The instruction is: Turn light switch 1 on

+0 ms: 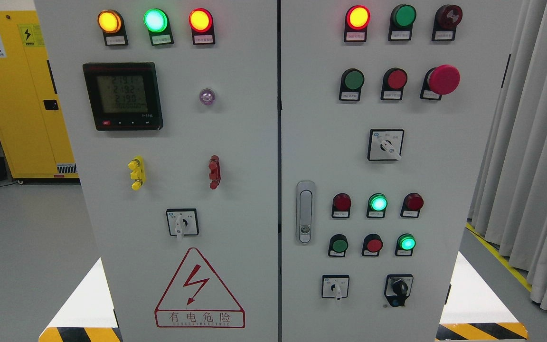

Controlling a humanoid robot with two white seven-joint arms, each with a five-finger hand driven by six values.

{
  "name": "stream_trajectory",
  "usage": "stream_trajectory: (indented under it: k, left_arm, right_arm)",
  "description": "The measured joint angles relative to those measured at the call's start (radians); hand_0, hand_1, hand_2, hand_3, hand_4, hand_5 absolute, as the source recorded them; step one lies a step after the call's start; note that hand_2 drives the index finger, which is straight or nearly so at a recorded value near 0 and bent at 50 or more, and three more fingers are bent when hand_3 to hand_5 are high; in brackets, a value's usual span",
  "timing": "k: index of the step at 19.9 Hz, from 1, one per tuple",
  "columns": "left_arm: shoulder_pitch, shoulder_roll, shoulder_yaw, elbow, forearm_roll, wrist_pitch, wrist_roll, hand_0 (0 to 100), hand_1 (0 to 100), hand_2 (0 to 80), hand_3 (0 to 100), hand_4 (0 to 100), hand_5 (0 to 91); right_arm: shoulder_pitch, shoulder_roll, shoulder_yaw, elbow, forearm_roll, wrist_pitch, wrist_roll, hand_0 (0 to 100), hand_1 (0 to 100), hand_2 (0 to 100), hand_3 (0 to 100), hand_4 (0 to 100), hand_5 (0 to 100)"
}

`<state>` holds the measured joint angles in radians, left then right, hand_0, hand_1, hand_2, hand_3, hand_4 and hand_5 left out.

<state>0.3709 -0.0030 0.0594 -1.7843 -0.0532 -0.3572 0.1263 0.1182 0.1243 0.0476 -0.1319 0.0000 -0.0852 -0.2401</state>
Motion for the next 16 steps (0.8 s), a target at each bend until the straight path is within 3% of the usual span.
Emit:
stream_trajectory:
  k: [4, 7, 16]
  left_arm:
    - [-0.022, 0.001, -0.006, -0.073, -0.001, 0.007, 0.013, 22, 55, 48.4, 73, 87, 86.0]
    - [-0.059, -0.004, -0.018, -0.116, -0.005, 0.083, 0.037, 20, 58, 52.9, 77, 89, 86.2]
    - [-0.181, -0.038, -0.041, -0.202, -0.038, 0.258, 0.091, 16, 62, 55.5, 84, 91, 88.8]
  right_arm:
    - [0.000, 0.000, 0.000, 0.000, 0.000, 0.000, 0.000, 0, 50, 4, 0, 0, 0]
    - [0.000, 0.000, 0.000, 0.000, 0.000, 0.000, 0.000, 0, 50, 4, 0, 0, 0]
    - [0.000, 0.000, 0.000, 0.000, 0.000, 0.000, 0.000, 0, 50, 4, 0, 0, 0]
